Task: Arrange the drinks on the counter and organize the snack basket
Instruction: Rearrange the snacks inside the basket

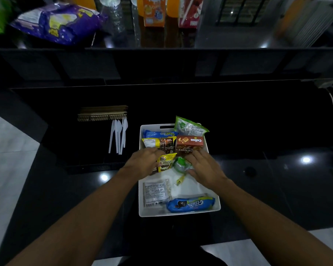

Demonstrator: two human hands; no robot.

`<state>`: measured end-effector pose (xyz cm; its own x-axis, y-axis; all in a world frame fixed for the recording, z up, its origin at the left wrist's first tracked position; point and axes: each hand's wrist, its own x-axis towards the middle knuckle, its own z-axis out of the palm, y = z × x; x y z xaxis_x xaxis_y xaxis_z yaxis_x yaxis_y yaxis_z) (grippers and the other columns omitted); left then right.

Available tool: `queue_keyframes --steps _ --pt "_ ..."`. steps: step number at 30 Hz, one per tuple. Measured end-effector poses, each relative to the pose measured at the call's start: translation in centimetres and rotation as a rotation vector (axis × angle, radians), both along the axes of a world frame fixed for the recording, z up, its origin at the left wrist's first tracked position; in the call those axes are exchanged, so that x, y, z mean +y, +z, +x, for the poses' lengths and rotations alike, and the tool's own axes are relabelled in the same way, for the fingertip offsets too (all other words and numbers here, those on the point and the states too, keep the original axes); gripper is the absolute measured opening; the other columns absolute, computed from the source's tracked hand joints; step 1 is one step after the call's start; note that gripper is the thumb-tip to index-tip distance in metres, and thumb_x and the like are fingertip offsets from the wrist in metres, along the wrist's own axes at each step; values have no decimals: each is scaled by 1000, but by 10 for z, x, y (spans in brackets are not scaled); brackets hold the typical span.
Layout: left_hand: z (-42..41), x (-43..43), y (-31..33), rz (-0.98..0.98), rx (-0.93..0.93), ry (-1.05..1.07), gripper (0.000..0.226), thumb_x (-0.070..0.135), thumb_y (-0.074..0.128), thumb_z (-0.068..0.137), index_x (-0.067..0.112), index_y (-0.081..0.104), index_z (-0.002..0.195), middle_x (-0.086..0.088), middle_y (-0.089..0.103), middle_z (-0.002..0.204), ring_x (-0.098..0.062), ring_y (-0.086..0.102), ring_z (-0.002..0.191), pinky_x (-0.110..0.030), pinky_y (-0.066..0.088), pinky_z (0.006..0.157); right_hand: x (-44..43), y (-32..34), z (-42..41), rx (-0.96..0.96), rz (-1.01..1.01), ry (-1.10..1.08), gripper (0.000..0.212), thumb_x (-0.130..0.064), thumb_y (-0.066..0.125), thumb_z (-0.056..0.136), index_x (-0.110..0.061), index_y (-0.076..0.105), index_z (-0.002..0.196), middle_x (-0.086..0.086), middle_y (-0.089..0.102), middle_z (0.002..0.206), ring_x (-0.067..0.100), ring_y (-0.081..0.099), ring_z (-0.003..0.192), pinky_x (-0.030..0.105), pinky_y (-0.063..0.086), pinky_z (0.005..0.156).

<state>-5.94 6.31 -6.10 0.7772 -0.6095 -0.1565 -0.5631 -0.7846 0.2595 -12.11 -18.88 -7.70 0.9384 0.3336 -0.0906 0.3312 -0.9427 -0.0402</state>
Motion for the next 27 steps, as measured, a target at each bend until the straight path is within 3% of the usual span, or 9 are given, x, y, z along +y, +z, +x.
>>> queue_keyframes --steps 6,9,12,17,22,27 --pt "14 -4 5 64 -236 -114 47 18 71 83 21 58 128 -6 62 112 -27 58 101 -37 47 80 7 -8 6 -183 -18 -66 38 -35 78 79 -12 70 108 7 62 105 25 56 99 37 46 87" --pt "19 -7 5 94 -284 -131 50 17 73 81 20 58 128 -7 57 117 -28 55 104 -38 45 83 8 -15 9 -231 1 -72 33 -33 80 78 -13 71 102 4 59 95 22 54 89 34 45 79" --pt "20 -9 4 41 -233 -58 61 11 77 77 20 55 133 -7 61 125 -29 57 113 -41 49 89 7 -18 11 -220 2 -83 34 -33 82 76 -16 70 103 1 60 92 21 54 84 35 46 75" --pt "24 -10 8 -32 -244 -28 53 8 85 67 17 68 116 -7 71 100 -30 64 94 -39 51 78 7 -22 9 -221 -15 -122 32 -36 80 78 -19 69 102 0 64 94 21 58 85 33 42 77" --pt "21 -8 1 -12 -373 -77 59 14 77 78 15 55 132 -6 57 114 -28 54 104 -39 42 84 6 -20 6 -189 18 -132 41 -43 72 79 -19 64 111 0 60 99 20 58 89 33 45 79" --pt "8 -3 -3 61 -478 -320 46 4 79 68 16 61 108 -4 50 101 -25 47 91 -38 35 75 7 -15 -2 -138 87 -170 58 -44 77 74 -20 56 123 0 63 108 19 59 96 32 47 86"
